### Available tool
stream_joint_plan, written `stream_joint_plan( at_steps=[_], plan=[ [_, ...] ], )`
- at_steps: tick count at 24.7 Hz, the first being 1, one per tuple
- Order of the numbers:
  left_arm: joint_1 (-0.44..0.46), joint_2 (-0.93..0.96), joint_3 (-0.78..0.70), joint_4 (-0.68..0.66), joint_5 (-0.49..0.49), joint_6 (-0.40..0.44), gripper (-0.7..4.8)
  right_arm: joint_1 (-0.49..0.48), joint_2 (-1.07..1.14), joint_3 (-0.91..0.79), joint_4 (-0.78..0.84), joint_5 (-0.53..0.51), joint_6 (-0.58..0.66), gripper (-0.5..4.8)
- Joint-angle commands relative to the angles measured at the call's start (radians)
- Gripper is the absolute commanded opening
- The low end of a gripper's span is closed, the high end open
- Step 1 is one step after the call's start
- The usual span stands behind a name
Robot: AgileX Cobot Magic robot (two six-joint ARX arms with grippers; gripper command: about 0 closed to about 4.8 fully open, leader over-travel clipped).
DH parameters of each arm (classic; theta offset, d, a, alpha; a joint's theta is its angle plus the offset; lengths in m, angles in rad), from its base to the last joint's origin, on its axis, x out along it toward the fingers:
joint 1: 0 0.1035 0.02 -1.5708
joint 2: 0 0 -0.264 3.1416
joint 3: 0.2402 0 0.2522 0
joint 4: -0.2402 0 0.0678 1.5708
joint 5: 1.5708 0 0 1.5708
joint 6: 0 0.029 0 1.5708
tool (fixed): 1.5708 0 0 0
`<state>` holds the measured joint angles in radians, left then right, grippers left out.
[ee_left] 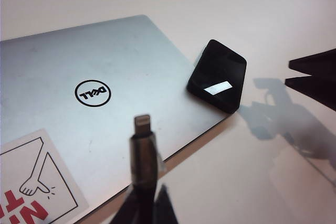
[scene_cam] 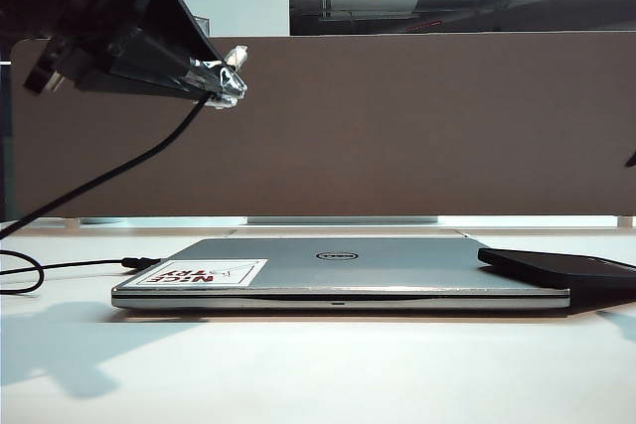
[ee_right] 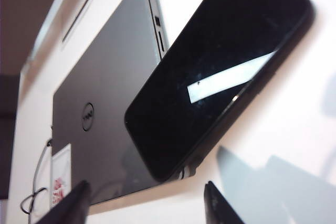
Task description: Pick up the charging cable and the phone, plug the charging cable into the charging port on the phone, and finally place them back on the table.
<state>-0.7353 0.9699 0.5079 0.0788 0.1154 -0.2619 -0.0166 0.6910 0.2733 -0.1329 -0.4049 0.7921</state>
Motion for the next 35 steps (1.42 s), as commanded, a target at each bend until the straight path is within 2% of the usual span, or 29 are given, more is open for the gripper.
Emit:
stream_joint_plan(
  at_steps=[1,2,5,7,8,17,28,35],
  plan=[
    [-0.001,-0.002,0.002,0.016,0.002,0.004,-0.06,0.0,0.085,0.006,0.097,-0.014,-0.035,3.58],
    [-0.001,-0.002,0.002,0.015,0.002,0.004,-0.06,0.0,0.117,0.006,0.124,-0.017,-0.039,3.77],
    [-0.001,-0.002,0.002,0.015,0.002,0.004,-0.06,0.0,0.23,0.025,0.167,-0.018,-0.071,3.81],
    [-0.001,-0.002,0.002,0.014,0.002,0.004,-0.06,0.0,0.302,0.052,0.177,-0.017,-0.098,4.71],
    [-0.001,-0.002,0.002,0.015,0.002,0.004,-0.06,0.0,0.332,0.065,0.186,-0.019,-0.105,4.79],
    [-0.001,-0.002,0.002,0.014,0.002,0.004,-0.06,0.0,0.57,0.173,0.234,-0.095,-0.11,4.79],
    [-0.001,-0.002,0.002,0.015,0.002,0.004,-0.06,0.0,0.638,0.172,0.282,-0.123,-0.082,4.79],
    [-0.001,-0.002,0.002,0.015,0.002,0.005,-0.06,0.0,0.73,0.172,0.397,-0.167,-0.018,4.79]
  ],
)
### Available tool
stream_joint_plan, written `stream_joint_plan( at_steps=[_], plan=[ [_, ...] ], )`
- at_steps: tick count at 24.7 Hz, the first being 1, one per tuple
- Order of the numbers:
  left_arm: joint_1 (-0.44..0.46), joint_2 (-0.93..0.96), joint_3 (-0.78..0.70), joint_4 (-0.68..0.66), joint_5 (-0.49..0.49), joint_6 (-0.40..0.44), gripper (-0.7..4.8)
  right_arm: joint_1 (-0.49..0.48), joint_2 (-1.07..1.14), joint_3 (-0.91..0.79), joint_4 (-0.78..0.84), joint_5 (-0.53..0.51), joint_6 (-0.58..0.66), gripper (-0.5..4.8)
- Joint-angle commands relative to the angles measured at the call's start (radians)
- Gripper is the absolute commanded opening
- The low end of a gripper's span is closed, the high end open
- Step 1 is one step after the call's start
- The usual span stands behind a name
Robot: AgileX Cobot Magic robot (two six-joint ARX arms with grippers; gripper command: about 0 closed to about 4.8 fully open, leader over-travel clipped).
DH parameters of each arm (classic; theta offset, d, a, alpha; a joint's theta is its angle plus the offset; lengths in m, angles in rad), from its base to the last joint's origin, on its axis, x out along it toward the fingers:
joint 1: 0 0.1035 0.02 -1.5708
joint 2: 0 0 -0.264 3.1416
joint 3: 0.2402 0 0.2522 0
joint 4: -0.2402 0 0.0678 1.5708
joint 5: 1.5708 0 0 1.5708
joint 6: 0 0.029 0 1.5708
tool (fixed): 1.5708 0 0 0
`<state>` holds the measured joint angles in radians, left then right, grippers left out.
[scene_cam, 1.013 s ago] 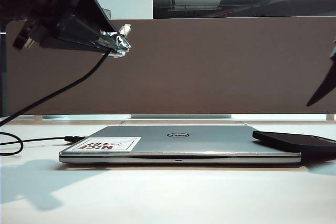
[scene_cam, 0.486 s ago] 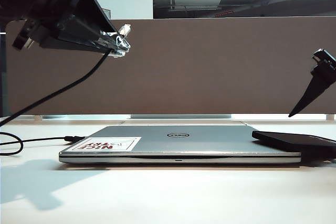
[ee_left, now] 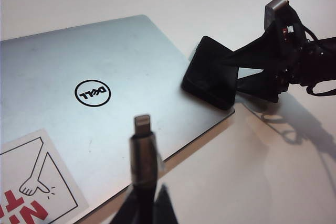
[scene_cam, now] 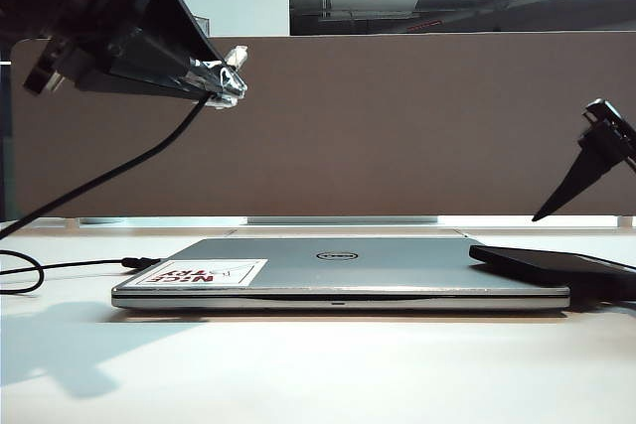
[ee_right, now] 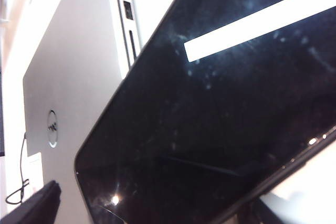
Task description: Pick up the charging cable and the phone, plug the charging cable into the charging port on the phone, and finally place them back on the table.
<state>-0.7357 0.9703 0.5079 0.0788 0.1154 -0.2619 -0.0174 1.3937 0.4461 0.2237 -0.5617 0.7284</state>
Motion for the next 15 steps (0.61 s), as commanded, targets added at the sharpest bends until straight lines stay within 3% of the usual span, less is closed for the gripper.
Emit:
stream_joint_plan(
  at_steps=[1,4,15],
  plan=[
    [0.0,-0.002,0.002,0.015,0.002,0.004,-0.06,0.0,0.039,-0.001,0.063,-0.018,0.063,4.77],
    [0.0,-0.002,0.002,0.015,0.002,0.004,-0.06,0.0,0.074,-0.001,0.119,-0.021,0.111,4.26],
    [0.0,-0.002,0.002,0.014,0.002,0.004,-0.06,0.003,0.178,-0.001,0.18,-0.017,0.117,4.25]
  ],
)
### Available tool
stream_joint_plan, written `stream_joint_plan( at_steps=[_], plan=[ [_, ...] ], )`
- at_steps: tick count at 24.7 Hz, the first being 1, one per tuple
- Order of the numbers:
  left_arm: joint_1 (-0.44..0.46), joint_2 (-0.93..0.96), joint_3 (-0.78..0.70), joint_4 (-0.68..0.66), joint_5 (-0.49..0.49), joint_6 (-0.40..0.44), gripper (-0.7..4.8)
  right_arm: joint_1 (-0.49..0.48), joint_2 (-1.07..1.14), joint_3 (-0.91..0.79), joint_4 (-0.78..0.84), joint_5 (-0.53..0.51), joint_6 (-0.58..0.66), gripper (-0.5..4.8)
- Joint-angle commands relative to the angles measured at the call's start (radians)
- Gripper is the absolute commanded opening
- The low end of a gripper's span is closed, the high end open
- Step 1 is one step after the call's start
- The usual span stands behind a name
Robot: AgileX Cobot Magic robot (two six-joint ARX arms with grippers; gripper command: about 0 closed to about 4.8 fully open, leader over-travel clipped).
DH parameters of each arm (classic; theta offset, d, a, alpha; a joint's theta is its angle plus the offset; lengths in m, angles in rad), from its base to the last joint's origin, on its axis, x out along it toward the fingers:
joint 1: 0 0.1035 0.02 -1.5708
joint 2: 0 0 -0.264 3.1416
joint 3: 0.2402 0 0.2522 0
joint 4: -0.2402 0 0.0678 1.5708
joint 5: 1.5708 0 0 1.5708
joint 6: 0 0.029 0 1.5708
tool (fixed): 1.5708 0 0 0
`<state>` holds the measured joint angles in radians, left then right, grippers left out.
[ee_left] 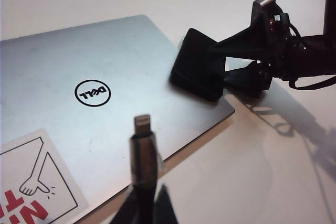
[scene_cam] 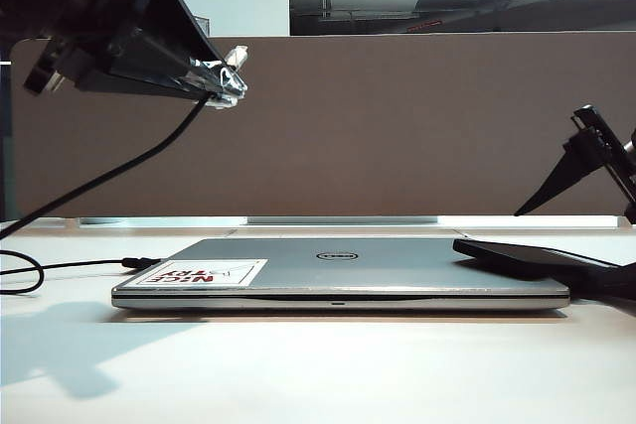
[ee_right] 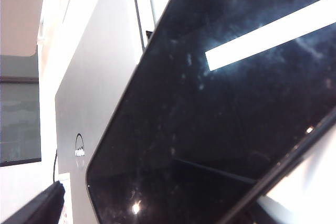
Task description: Pick up the charging cable and the phone, plug the charging cable into the charging port on the phone, and finally place them back on the table.
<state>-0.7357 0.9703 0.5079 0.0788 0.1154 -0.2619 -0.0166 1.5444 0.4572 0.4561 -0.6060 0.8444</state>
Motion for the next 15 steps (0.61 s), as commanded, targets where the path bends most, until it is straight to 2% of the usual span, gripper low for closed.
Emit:
stream_joint_plan(
  at_steps=[1,2,3,4,5,6,9,11,15],
  plan=[
    [0.0,-0.002,0.002,0.013,0.002,0.004,-0.06,0.003,0.03,-0.012,-0.047,0.027,0.001,4.18],
    [0.0,-0.002,0.002,0.013,0.002,0.004,-0.06,0.003,0.033,-0.012,-0.044,0.029,0.001,3.97],
    [0.0,-0.002,0.002,0.013,0.002,0.004,-0.06,0.004,0.039,-0.012,-0.035,0.031,0.0,2.96],
    [0.0,-0.002,0.002,0.013,0.002,0.004,-0.06,0.004,0.042,-0.012,-0.031,0.032,-0.005,1.65],
    [0.0,-0.002,0.002,0.013,0.002,0.004,-0.06,0.004,0.042,-0.012,-0.032,0.04,-0.011,1.05],
    [0.0,-0.002,0.002,0.013,0.002,0.004,-0.06,0.005,0.042,-0.012,-0.032,0.049,-0.011,0.67],
    [-0.001,-0.002,0.002,0.013,0.002,0.004,-0.06,0.005,0.042,-0.012,-0.027,0.062,-0.038,-0.05],
    [-0.001,-0.002,0.002,0.013,0.002,0.004,-0.06,0.005,0.042,-0.012,-0.004,0.061,-0.085,-0.05],
    [-0.001,-0.002,0.002,0.013,0.002,0.004,-0.06,0.005,0.036,-0.012,0.057,0.061,-0.099,-0.05]
  ],
)
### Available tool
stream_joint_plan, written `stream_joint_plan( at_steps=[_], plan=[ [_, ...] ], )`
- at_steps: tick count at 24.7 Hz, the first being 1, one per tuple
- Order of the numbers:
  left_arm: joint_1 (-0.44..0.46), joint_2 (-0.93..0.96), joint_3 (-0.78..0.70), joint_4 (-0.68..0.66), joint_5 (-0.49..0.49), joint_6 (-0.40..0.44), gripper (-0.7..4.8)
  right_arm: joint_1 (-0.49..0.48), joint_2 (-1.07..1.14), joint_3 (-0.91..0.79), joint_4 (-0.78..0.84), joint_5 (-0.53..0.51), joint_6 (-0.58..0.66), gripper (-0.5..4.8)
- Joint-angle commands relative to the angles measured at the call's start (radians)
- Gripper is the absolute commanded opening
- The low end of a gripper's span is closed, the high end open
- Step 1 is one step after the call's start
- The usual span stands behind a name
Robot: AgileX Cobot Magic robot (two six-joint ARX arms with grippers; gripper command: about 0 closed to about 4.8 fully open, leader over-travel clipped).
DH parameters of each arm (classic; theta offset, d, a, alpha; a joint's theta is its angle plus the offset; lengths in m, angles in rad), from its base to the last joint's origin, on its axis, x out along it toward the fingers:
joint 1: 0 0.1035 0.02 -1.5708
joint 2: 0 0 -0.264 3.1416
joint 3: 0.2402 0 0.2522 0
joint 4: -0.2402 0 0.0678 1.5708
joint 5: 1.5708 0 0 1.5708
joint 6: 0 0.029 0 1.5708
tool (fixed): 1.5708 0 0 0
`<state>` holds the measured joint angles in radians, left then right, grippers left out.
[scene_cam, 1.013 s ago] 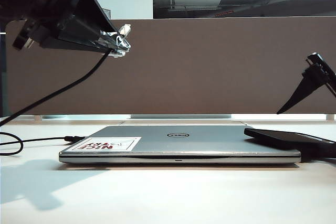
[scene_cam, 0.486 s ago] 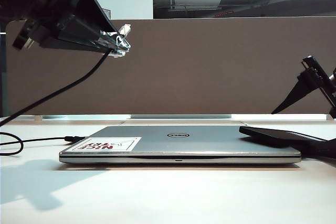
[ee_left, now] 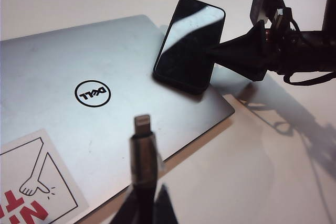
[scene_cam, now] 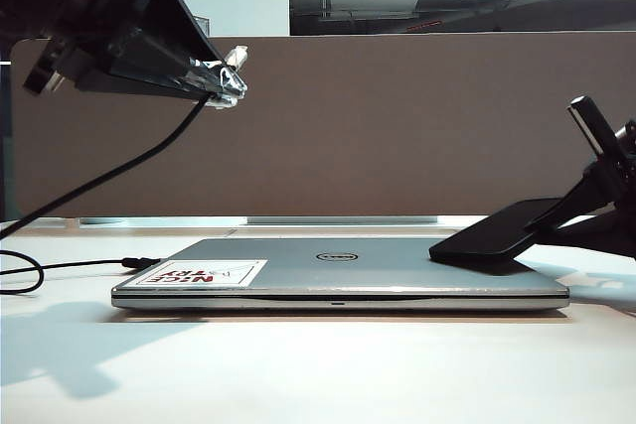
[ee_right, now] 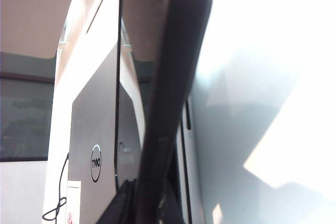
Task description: Pick up the charging cable and the phone, plug the charging cable into the charging port on the phone, and finally place them back on the table.
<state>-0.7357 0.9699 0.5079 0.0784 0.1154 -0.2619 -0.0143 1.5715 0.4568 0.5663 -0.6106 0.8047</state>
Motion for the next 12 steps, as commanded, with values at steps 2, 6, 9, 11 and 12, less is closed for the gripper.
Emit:
stream_joint_plan(
  at_steps=[2,6,9,11,12],
  plan=[
    [-0.001,-0.002,0.002,0.013,0.002,0.004,-0.06,0.003,-0.008,-0.011,-0.036,0.066,-0.077,-0.05],
    [-0.001,-0.002,0.002,0.013,0.002,0.004,-0.06,0.003,-0.107,-0.011,-0.09,0.066,-0.106,-0.05],
    [-0.001,-0.002,0.002,0.013,0.002,0.004,-0.06,0.003,-0.185,-0.011,-0.173,0.073,-0.157,-0.05],
    [-0.001,-0.002,0.002,0.013,0.002,0.004,-0.06,0.002,-0.245,-0.002,-0.262,0.088,-0.198,-0.05],
    [-0.001,-0.002,0.002,0.013,0.002,0.004,-0.06,0.002,-0.299,0.023,-0.378,0.105,-0.256,-0.05]
  ],
)
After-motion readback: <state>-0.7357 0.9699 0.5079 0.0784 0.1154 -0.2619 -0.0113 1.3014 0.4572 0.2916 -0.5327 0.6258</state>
